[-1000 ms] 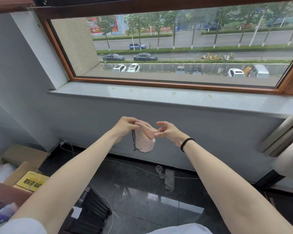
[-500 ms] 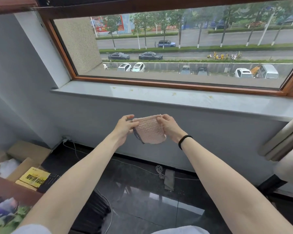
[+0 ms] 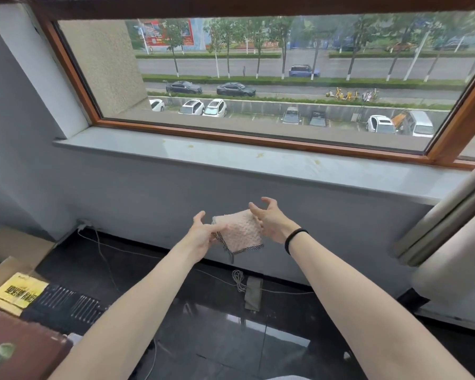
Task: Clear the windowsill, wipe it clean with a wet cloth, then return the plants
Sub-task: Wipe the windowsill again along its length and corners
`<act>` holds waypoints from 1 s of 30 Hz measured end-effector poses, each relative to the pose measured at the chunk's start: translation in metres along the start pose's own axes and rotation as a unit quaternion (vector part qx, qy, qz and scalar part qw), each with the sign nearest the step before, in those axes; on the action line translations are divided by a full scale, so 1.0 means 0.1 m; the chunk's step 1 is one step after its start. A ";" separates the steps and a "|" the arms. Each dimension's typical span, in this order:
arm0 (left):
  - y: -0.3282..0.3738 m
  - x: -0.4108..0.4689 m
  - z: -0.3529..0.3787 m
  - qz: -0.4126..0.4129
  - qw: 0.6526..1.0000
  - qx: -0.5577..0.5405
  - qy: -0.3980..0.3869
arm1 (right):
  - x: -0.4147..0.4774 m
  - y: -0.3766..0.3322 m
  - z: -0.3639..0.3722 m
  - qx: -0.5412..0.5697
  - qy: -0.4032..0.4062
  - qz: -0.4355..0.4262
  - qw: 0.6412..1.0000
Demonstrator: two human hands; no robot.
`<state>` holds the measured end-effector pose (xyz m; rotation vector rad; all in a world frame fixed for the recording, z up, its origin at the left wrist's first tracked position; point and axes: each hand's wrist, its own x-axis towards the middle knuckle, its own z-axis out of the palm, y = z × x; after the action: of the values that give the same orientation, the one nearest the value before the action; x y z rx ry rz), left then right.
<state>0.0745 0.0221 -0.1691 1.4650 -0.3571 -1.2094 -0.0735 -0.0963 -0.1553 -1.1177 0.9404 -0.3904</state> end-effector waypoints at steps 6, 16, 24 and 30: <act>0.23 0.05 0.09 -0.007 0.981 0.172 -0.094 | -0.04 -0.11 -0.13 -0.145 -0.065 0.004 0.987; 0.57 0.76 0.45 0.106 0.935 0.330 -0.080 | 0.23 -0.48 -0.30 -0.352 0.105 0.028 0.930; 0.90 1.21 0.87 0.155 0.882 0.401 -0.193 | 0.32 -0.74 -0.68 -0.367 0.170 0.047 0.913; 0.99 1.35 1.41 0.103 0.871 0.400 -0.265 | 0.23 -0.62 -1.31 -0.251 0.219 0.071 0.940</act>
<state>0.0560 -0.1902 -0.1221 1.6772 -1.5012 -1.3404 -0.1545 -0.2157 -0.1264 -1.4424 1.5668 -0.2911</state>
